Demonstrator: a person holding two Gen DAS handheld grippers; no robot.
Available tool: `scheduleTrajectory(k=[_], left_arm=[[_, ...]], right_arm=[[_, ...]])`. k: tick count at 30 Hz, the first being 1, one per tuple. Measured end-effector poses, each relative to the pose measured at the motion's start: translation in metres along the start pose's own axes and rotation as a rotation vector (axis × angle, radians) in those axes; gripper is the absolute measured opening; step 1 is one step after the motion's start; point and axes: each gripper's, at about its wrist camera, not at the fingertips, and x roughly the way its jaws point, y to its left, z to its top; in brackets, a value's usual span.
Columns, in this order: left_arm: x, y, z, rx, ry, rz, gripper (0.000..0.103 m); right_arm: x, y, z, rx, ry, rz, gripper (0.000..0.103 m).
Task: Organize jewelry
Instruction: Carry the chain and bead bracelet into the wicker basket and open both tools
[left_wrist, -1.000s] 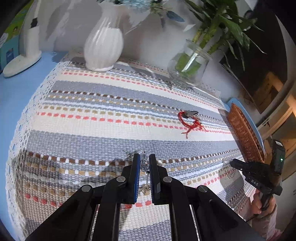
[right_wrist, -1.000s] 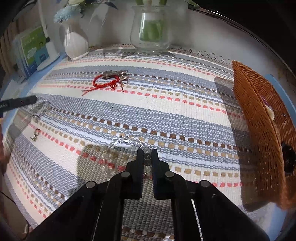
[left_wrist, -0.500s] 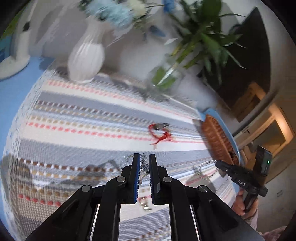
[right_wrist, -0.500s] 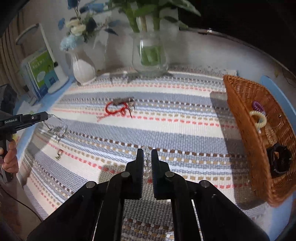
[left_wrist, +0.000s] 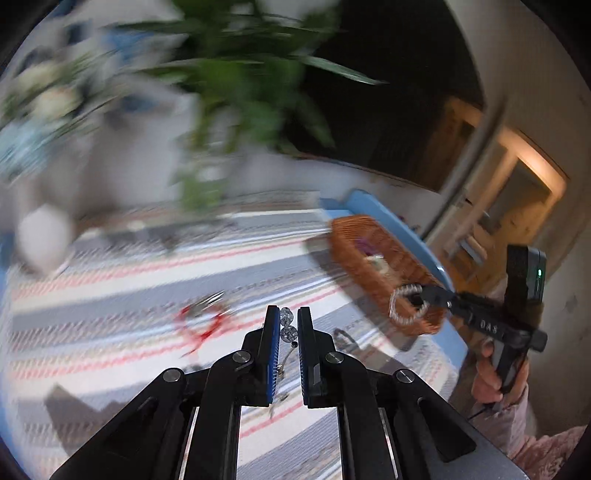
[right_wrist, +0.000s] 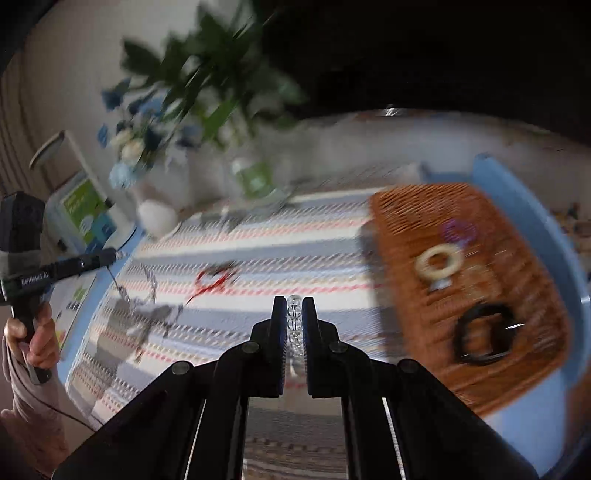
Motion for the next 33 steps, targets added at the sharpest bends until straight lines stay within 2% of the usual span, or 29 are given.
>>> scheduleTrajectory(k=[3,7,13,16,19,23,25,27,28,29,30,33], left_arm=[[0.030,-0.043,0.022,0.083,0.019,-0.055,0.009],[0.074,-0.105,0.052,0.141,0.030,-0.183,0.009],[0.151,-0.173,0.080,0.243,0.056,-0.229,0.009],[0.191,-0.184,0.086,0.229,0.105,-0.257,0.009],[0.222,-0.186,0.082,0.229,0.145,-0.240,0.009],[0.245,-0.191,0.065,0.244,0.193,-0.238,0.009],[0.247,-0.191,0.057,0.265,0.192,-0.227,0.010],[0.245,-0.191,0.054,0.274,0.182,-0.193,0.019],[0.242,-0.192,0.053,0.279,0.173,-0.165,0.023],[0.238,-0.191,0.053,0.282,0.162,-0.140,0.032],[0.235,-0.189,0.053,0.280,0.155,-0.132,0.042],[0.223,-0.177,0.052,0.250,0.141,-0.112,0.048]], right_arm=[[-0.025,-0.028,0.013,0.030,-0.047,-0.061,0.009],[-0.044,-0.073,0.023,0.102,-0.075,-0.133,0.009],[-0.038,-0.128,0.031,0.188,-0.063,-0.229,0.009],[-0.025,-0.154,0.036,0.218,-0.049,-0.280,0.008],[-0.014,-0.173,0.035,0.240,-0.030,-0.302,0.009],[0.007,-0.189,0.028,0.268,0.016,-0.295,0.009],[0.014,-0.191,0.024,0.274,0.031,-0.299,0.011],[0.018,-0.193,0.020,0.282,0.049,-0.286,0.019],[0.019,-0.193,0.018,0.293,0.060,-0.281,0.036],[0.019,-0.193,0.017,0.300,0.065,-0.276,0.046],[0.017,-0.192,0.016,0.302,0.057,-0.275,0.047],[0.007,-0.183,0.014,0.292,0.037,-0.283,0.047]])
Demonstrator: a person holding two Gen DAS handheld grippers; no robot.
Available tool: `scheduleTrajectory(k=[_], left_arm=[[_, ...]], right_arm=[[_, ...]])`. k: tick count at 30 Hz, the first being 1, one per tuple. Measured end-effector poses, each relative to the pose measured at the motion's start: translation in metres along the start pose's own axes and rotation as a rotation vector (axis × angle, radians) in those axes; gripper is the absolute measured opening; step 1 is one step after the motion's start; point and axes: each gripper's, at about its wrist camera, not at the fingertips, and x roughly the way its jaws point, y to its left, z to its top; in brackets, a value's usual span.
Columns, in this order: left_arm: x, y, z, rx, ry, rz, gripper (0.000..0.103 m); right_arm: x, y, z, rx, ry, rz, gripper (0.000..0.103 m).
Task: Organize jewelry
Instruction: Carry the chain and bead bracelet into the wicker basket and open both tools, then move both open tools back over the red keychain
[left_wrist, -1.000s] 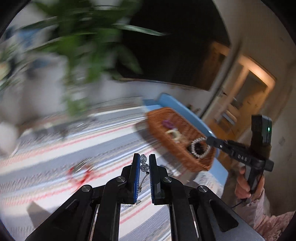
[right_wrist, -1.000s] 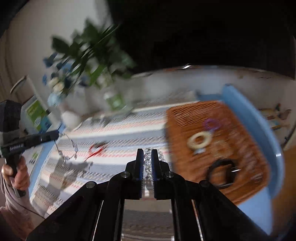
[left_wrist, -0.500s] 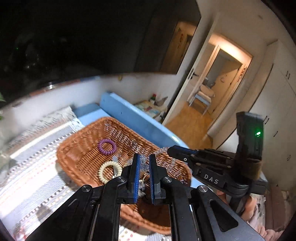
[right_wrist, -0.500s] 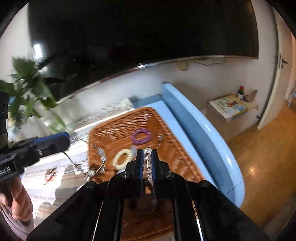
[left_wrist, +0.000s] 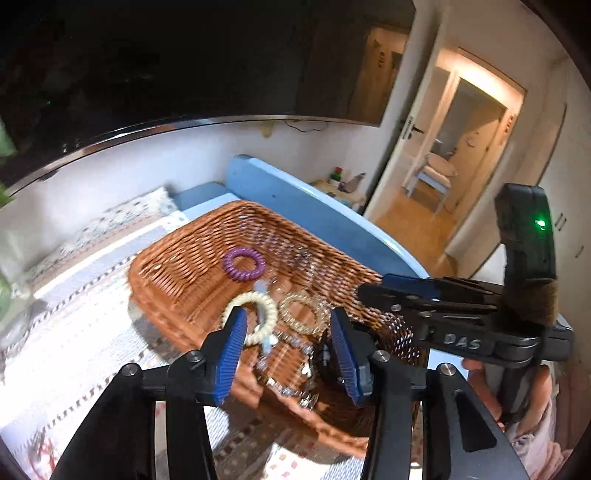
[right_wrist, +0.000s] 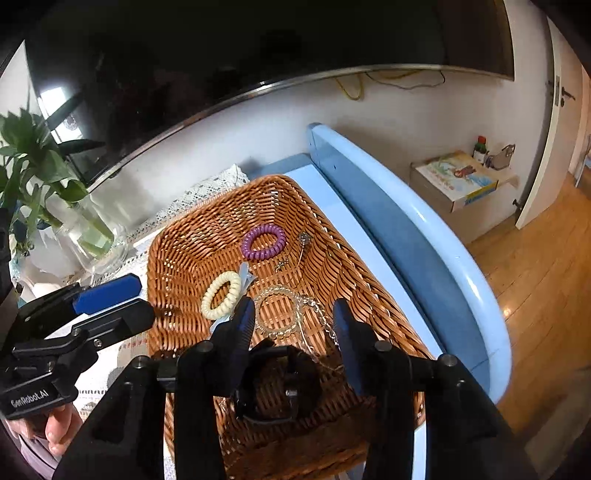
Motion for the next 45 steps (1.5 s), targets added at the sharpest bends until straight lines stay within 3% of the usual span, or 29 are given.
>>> scheduleTrajectory(k=[5,11,15,17,22,26,31,38,45], left_arm=[[-0.031,0.020,-0.018,-0.072,-0.001,0.013,0.048],[-0.113,0.054,-0.055,-0.156,-0.079,0.057,0.048],[-0.167,0.082,-0.083,-0.244,-0.155,0.029,0.063],[-0.191,0.096,-0.098,-0.277,-0.176,0.048,0.064],[-0.239,0.129,-0.141,-0.349,-0.220,0.255,0.065],[-0.267,0.159,-0.182,-0.427,-0.228,0.325,0.065],[-0.286,0.182,-0.231,-0.444,-0.250,0.351,0.065],[-0.277,0.188,-0.279,-0.435,-0.195,0.329,0.064],[-0.250,0.197,-0.270,-0.434,-0.131,0.307,0.064]], right_arm=[[-0.018,0.013,-0.007,-0.002,-0.010,0.048,0.047],[-0.033,0.051,-0.023,-0.039,-0.003,0.127,0.047],[-0.039,0.086,-0.033,-0.080,0.000,0.190,0.047],[-0.039,0.105,-0.038,-0.104,0.005,0.216,0.047],[-0.024,0.160,-0.066,-0.164,0.057,0.286,0.047],[0.000,0.202,-0.090,-0.230,0.139,0.327,0.047],[0.020,0.248,-0.121,-0.337,0.165,0.309,0.047],[0.040,0.272,-0.140,-0.414,0.166,0.267,0.047],[0.061,0.279,-0.144,-0.412,0.220,0.270,0.047]])
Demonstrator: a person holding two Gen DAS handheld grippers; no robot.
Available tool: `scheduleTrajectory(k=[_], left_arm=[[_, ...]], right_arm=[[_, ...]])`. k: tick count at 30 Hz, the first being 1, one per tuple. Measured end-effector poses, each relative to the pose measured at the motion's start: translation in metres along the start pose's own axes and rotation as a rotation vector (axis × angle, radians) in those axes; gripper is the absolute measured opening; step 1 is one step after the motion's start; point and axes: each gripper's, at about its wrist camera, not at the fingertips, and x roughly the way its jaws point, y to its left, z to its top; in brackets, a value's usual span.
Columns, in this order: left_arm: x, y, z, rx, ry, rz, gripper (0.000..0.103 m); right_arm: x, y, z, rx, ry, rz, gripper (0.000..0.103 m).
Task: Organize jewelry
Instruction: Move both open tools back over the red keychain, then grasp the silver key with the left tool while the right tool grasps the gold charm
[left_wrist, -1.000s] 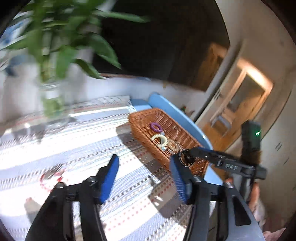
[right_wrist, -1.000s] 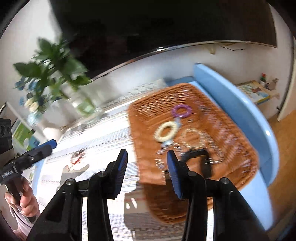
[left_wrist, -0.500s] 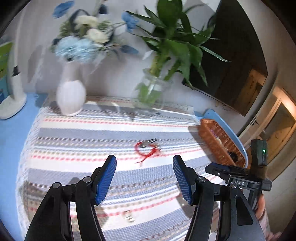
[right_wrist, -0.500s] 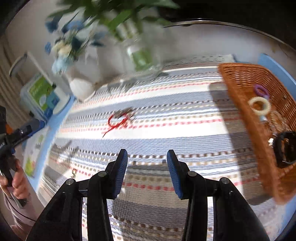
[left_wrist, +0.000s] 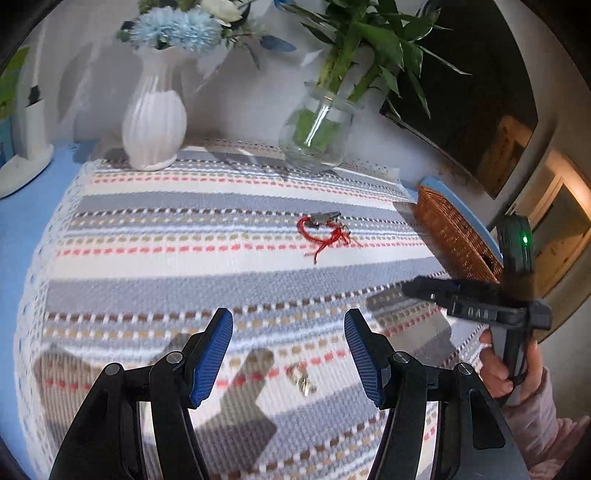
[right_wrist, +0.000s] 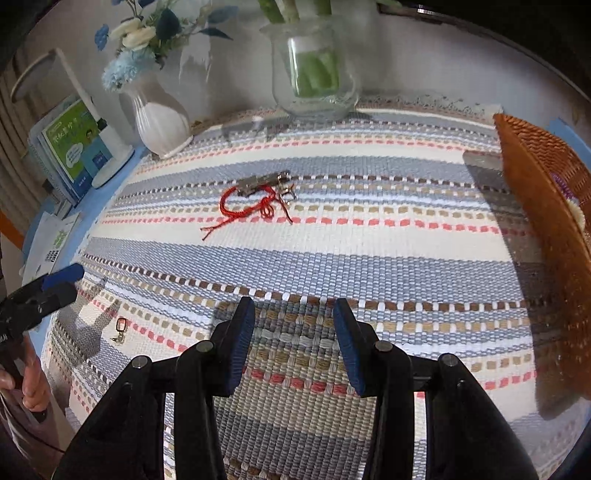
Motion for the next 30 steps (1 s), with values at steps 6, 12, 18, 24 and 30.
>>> scheduleTrajectory(k=[6,12,18,24,30], left_arm=[[0.043,-0.015,0.054,0.064,0.090,-0.028,0.040],[0.105,-0.041,0.092,0.251,0.163,-0.089,0.040],[0.139,-0.043,0.105,0.318,0.192,-0.132,0.040],[0.156,-0.043,0.101,0.352,0.233,-0.153,0.040],[0.171,-0.046,0.102,0.365,0.256,-0.165,0.040]], right_arm=[[0.006,0.011,0.014,-0.067,0.046,-0.002,0.046],[0.020,0.016,0.046,-0.126,0.051,-0.011,0.039],[0.040,0.009,0.072,-0.146,0.035,0.016,0.039],[0.054,0.011,0.089,-0.196,0.021,0.041,0.038],[0.073,0.013,0.092,-0.228,0.026,0.018,0.027]])
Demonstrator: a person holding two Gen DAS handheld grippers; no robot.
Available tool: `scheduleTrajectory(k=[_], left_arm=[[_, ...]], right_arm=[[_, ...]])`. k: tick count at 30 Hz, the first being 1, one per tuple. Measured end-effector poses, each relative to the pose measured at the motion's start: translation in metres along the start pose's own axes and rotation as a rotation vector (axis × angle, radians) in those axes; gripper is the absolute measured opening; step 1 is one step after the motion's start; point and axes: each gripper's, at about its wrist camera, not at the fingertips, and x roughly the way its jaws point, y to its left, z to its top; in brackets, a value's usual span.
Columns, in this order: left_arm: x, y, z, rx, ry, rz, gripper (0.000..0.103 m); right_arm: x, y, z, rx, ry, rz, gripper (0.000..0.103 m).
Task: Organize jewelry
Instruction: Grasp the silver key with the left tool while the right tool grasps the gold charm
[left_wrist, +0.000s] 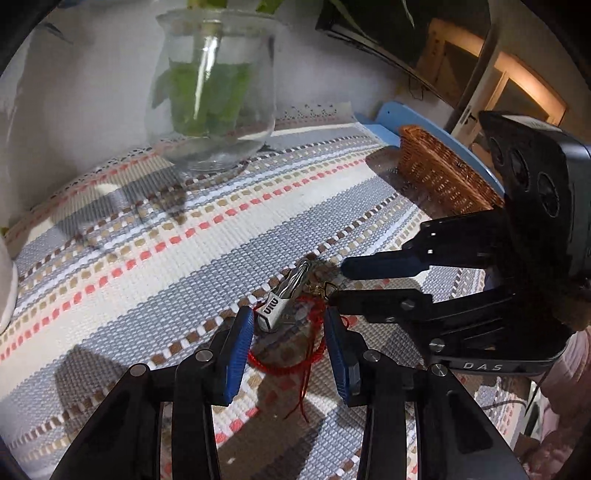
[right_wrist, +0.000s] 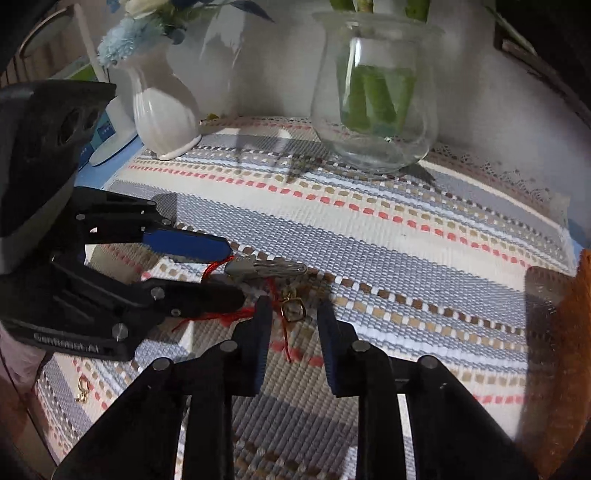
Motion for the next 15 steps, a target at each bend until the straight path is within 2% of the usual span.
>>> scheduleTrajectory(k=[3,6,9,10,11,15], left_arm=[[0.004,-0.003,0.002,0.008,-0.007,0.013,0.040],[0.009,-0.001,0.004,-0.001,-0.011,0.024,0.040],[0.013,0.000,0.005,-0.012,-0.024,0.029,0.039],[0.014,0.000,0.005,-0.010,-0.028,0.033,0.037],[0.014,-0.001,0.005,-0.005,-0.032,0.046,0.024],[0.010,0.002,0.004,-0.024,-0.061,0.015,0.023]], right_arm=[[0.007,-0.001,-0.001,0.002,0.012,0.007,0.026],[0.008,0.003,-0.003,-0.027,0.000,-0.026,0.017],[0.007,0.002,-0.004,-0.019,-0.010,-0.026,0.016],[0.007,0.001,-0.005,-0.016,-0.013,-0.026,0.016],[0.007,0.001,-0.005,-0.013,-0.017,-0.025,0.016],[0.002,-0.007,-0.007,0.021,-0.026,-0.016,0.016]])
